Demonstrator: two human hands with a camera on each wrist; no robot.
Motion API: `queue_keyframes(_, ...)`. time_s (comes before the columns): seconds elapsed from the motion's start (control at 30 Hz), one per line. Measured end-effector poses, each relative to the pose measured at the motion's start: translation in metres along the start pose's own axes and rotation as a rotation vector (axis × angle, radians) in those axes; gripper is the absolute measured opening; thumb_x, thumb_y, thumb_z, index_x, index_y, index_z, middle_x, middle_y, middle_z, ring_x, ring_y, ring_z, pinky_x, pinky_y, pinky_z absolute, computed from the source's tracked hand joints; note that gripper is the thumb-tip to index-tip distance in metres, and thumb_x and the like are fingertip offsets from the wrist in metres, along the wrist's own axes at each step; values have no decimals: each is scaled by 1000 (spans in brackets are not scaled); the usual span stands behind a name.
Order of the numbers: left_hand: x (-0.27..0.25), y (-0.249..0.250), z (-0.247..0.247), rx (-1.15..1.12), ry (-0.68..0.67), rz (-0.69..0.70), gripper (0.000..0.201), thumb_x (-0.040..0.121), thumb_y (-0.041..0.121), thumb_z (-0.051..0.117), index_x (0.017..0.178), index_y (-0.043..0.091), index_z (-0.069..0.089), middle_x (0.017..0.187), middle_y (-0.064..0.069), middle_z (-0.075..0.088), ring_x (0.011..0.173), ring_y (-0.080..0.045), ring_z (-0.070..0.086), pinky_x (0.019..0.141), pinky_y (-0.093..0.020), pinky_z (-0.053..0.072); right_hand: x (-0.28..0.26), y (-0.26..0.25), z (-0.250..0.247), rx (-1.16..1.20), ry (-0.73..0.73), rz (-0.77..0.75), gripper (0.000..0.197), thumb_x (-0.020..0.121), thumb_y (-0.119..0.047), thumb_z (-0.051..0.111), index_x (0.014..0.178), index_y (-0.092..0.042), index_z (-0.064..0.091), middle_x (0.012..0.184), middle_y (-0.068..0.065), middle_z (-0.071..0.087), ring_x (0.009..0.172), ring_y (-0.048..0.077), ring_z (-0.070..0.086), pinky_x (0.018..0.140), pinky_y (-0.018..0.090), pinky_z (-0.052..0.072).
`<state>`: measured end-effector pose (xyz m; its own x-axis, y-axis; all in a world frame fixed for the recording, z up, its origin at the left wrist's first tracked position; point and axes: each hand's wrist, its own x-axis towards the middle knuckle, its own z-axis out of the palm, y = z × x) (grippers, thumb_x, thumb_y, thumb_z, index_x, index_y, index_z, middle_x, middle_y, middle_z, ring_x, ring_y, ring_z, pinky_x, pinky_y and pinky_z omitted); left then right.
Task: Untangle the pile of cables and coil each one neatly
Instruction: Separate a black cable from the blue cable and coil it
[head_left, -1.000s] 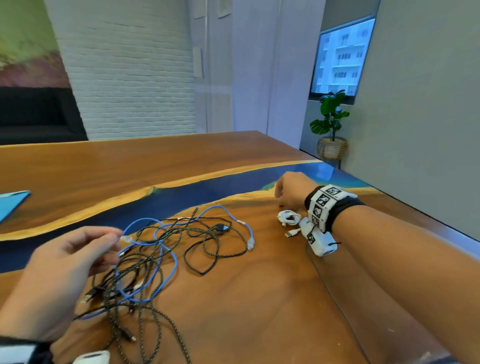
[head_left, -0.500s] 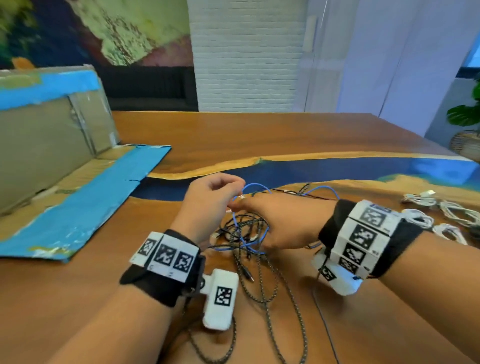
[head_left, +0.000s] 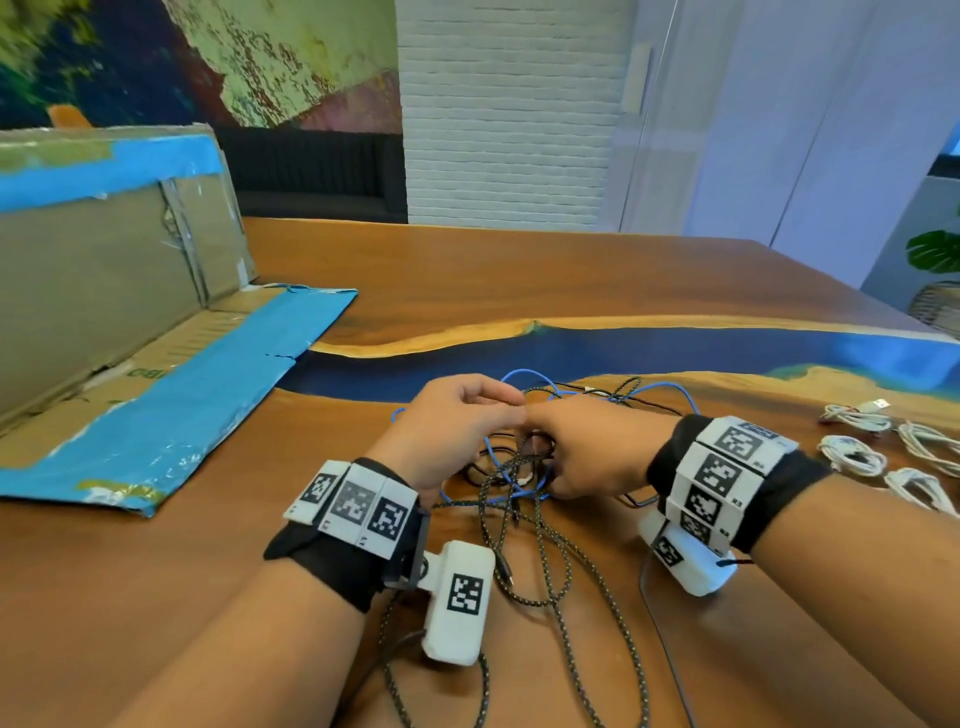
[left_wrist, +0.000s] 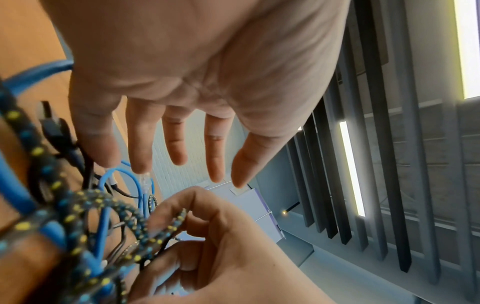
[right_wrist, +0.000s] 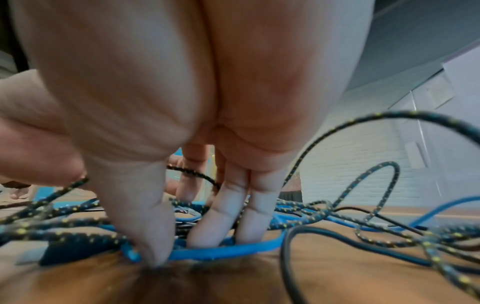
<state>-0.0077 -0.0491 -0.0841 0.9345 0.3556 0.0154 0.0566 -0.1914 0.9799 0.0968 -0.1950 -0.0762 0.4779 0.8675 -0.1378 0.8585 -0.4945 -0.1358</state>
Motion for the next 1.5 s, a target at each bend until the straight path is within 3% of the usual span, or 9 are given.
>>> queue_keyframes(0.23,10,-8,-7,6,59,-50,18,86,12,73,97,25,74,102,-2,62,73,-12,60,66,-27,48,-13,6,-13,154,253,37,24,78,-12,72,96,-26,68,84,-17,58,73,-11,53,62,12,36)
queue_keyframes(0.43,14,-16,-9,14,45,-130,30,63,27,79,92,32,77,110,-3,74,98,-29,71,96,-50,55,-18,11,-19,267,291,156,17,84,-11,67,91,-27,71,77,-13,64,71,4,59,61,18,43)
queue_keyframes(0.63,15,-22,-8,-129,-28,-189,19,90,-1,67,107,6,74,92,-19,70,85,-25,61,83,-34,49,-19,19,-8,534,187,168,35,86,-5,64,94,-37,76,90,-9,75,83,0,69,91,36,56)
queue_keyframes(0.87,16,6,-17,-201,297,172,35,93,-14,51,94,11,74,86,-4,74,62,-10,52,59,-20,47,-29,29,1,652,223,172,17,101,-38,56,99,-33,73,86,5,76,86,21,73,88,46,55)
queue_keyframes(1.0,14,43,-24,-388,400,430,37,85,-18,46,81,10,69,73,-4,69,58,-13,48,56,-19,42,-29,33,6,741,262,172,13,99,-32,62,94,-28,74,78,3,69,70,23,66,83,52,56)
queue_keyframes(1.13,8,75,-12,-424,206,556,31,81,-13,47,78,9,69,74,-7,69,61,-17,50,60,-23,41,-27,34,5,766,580,223,25,89,-31,74,113,-35,69,93,-7,73,78,12,69,82,41,58)
queue_keyframes(1.27,0,90,12,-339,-115,577,34,84,-22,43,83,4,65,75,-7,70,57,-17,51,58,-21,46,-32,14,-5,1013,676,-54,61,85,-22,82,129,-53,54,93,-1,59,59,19,52,60,33,50)
queue_keyframes(1.37,-5,84,19,-170,-198,536,31,89,-16,47,95,6,67,73,-2,67,48,-15,46,52,-25,42,-32,1,-7,1052,639,-174,7,98,-18,66,101,-20,71,68,6,50,52,21,49,54,33,50)
queue_keyframes(1.5,-3,61,3,-15,-152,410,54,89,-16,58,127,22,61,106,-9,58,41,-14,35,42,-24,32,-30,8,-10,1365,815,-50,28,108,-14,46,88,-6,63,60,9,58,61,22,67,67,35,59)
